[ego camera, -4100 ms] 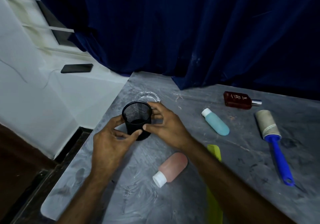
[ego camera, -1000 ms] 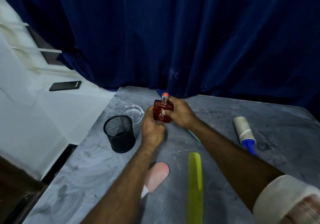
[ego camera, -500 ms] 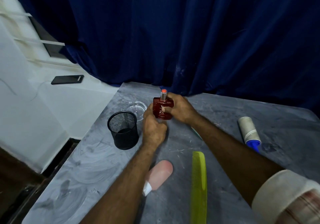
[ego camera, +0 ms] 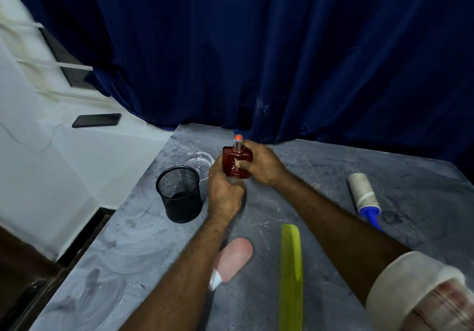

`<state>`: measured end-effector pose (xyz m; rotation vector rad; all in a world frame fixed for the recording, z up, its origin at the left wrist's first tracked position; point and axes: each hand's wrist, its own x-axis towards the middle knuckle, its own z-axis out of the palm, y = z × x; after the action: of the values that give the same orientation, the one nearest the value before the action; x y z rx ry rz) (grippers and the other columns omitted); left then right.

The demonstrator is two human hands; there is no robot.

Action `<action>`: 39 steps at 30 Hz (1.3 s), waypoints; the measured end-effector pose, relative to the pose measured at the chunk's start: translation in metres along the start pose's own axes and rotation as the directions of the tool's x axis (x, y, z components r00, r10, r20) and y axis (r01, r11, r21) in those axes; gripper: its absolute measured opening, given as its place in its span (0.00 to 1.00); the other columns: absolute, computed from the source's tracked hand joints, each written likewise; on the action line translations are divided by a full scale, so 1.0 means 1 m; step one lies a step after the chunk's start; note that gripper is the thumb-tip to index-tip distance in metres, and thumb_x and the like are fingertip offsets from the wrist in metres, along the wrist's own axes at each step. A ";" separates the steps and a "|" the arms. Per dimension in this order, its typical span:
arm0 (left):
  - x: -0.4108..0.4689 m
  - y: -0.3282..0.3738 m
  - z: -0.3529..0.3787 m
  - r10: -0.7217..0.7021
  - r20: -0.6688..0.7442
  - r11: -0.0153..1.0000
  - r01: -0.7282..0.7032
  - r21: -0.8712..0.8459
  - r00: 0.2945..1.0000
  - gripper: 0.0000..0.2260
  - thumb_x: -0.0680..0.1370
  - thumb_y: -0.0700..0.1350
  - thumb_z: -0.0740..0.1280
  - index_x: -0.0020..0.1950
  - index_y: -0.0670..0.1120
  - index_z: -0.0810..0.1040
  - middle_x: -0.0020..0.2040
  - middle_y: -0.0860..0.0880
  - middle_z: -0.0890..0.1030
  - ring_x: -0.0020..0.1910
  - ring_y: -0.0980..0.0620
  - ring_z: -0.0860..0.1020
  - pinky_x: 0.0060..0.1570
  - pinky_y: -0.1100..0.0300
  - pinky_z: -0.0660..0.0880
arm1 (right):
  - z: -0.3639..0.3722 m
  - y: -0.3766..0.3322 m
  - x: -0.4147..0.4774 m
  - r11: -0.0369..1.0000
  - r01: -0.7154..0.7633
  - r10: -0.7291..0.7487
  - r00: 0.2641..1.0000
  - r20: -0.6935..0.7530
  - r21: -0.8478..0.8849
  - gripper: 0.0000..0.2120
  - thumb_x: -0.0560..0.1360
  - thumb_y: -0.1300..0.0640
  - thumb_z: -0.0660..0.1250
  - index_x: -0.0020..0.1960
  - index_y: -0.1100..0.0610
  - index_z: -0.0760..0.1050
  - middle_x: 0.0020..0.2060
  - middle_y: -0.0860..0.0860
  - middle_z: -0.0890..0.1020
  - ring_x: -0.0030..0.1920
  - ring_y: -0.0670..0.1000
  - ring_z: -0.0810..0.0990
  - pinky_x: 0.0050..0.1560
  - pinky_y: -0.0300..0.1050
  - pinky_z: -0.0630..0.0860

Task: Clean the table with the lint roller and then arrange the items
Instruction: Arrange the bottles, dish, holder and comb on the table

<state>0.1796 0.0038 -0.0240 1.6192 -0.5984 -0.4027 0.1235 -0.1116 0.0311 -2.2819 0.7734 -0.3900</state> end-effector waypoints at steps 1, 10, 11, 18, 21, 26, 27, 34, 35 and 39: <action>0.000 0.000 0.000 -0.005 0.011 1.000 0.005 0.005 1.000 0.30 0.65 0.37 0.62 0.67 0.51 0.77 0.60 0.45 0.84 0.59 0.45 0.84 0.62 0.41 0.81 | 0.000 0.000 -0.001 1.000 -0.002 0.002 1.000 0.002 0.002 0.21 0.78 0.59 0.72 0.70 0.55 0.74 0.61 0.54 0.83 0.61 0.53 0.82 0.65 0.52 0.78; -0.031 0.024 -0.006 -0.022 -0.032 0.991 0.026 0.135 0.999 0.43 0.77 0.48 0.72 0.87 0.46 0.54 0.87 0.46 0.60 0.85 0.48 0.59 0.83 0.55 0.57 | -0.027 0.020 -0.010 0.995 -0.086 0.088 0.996 -0.021 0.052 0.35 0.73 0.58 0.77 0.76 0.52 0.67 0.63 0.52 0.81 0.59 0.49 0.81 0.62 0.48 0.79; -0.039 0.027 -0.003 0.003 -0.035 0.994 0.001 0.110 0.999 0.43 0.75 0.48 0.71 0.87 0.46 0.55 0.86 0.47 0.62 0.84 0.49 0.61 0.82 0.55 0.58 | -0.036 0.026 -0.012 0.994 -0.098 0.101 0.992 -0.070 0.041 0.33 0.73 0.59 0.77 0.74 0.54 0.70 0.61 0.52 0.81 0.58 0.50 0.81 0.63 0.49 0.79; -0.064 0.030 0.041 -0.048 0.274 0.999 0.044 0.023 0.961 0.34 0.79 0.38 0.73 0.83 0.45 0.65 0.72 0.50 0.78 0.63 0.61 0.78 0.56 0.80 0.73 | -0.080 0.064 -0.052 0.934 -0.286 0.213 0.928 -0.306 -0.216 0.12 0.71 0.53 0.71 0.53 0.51 0.79 0.50 0.50 0.86 0.55 0.56 0.83 0.57 0.48 0.78; -0.059 0.033 0.059 -0.136 0.288 0.991 0.132 0.033 0.948 0.30 0.79 0.37 0.73 0.79 0.43 0.69 0.68 0.49 0.80 0.62 0.56 0.80 0.56 0.77 0.74 | -0.077 0.076 -0.070 0.886 -0.327 0.247 0.933 -0.262 -0.329 0.11 0.71 0.48 0.69 0.50 0.52 0.78 0.51 0.54 0.85 0.55 0.59 0.82 0.51 0.46 0.74; -0.070 0.028 0.070 -0.274 0.296 0.954 0.297 -0.032 0.915 0.19 0.80 0.39 0.71 0.71 0.41 0.76 0.65 0.39 0.84 0.64 0.40 0.83 0.65 0.45 0.79 | -0.062 0.090 -0.087 0.860 -0.326 0.264 0.942 -0.205 -0.393 0.17 0.73 0.43 0.69 0.53 0.55 0.79 0.54 0.56 0.84 0.56 0.59 0.81 0.52 0.47 0.74; -0.072 0.028 0.070 -0.287 0.312 0.946 0.319 -0.056 0.906 0.19 0.81 0.39 0.71 0.71 0.40 0.76 0.64 0.39 0.85 0.62 0.41 0.84 0.63 0.46 0.80 | -0.059 0.090 -0.089 0.860 -0.320 0.260 0.945 -0.200 -0.396 0.18 0.74 0.42 0.68 0.54 0.56 0.80 0.54 0.56 0.84 0.56 0.58 0.81 0.52 0.48 0.74; -0.071 0.034 0.061 -0.365 0.401 0.804 0.502 -0.320 0.840 0.01 0.84 0.38 0.65 0.53 0.42 0.75 0.46 0.47 0.84 0.43 0.57 0.85 0.49 0.61 0.82 | -0.055 0.092 -0.099 0.931 -0.257 0.222 0.962 -0.159 -0.260 0.17 0.74 0.45 0.74 0.52 0.57 0.81 0.49 0.54 0.85 0.50 0.56 0.82 0.49 0.48 0.76; -0.070 0.036 0.059 -0.379 0.398 0.777 0.521 -0.354 0.835 0.03 0.85 0.38 0.64 0.52 0.44 0.75 0.49 0.46 0.84 0.46 0.57 0.85 0.52 0.60 0.83 | -0.056 0.093 -0.101 0.954 -0.229 0.200 0.967 -0.157 -0.196 0.15 0.73 0.46 0.75 0.52 0.56 0.81 0.47 0.53 0.85 0.49 0.55 0.82 0.50 0.49 0.78; -0.071 0.042 0.047 -0.397 0.332 0.664 0.518 -0.539 0.855 0.10 0.88 0.43 0.59 0.61 0.43 0.79 0.61 0.45 0.85 0.64 0.50 0.82 0.66 0.53 0.80 | -0.054 0.092 -0.105 0.997 -0.065 0.056 0.972 -0.230 -0.031 0.12 0.70 0.54 0.79 0.50 0.52 0.80 0.40 0.45 0.80 0.44 0.49 0.79 0.49 0.50 0.77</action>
<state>0.0891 0.0052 0.0049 1.0723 -0.1342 -1.0327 -0.0217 -0.1273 0.0001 -2.2680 0.9704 -0.6234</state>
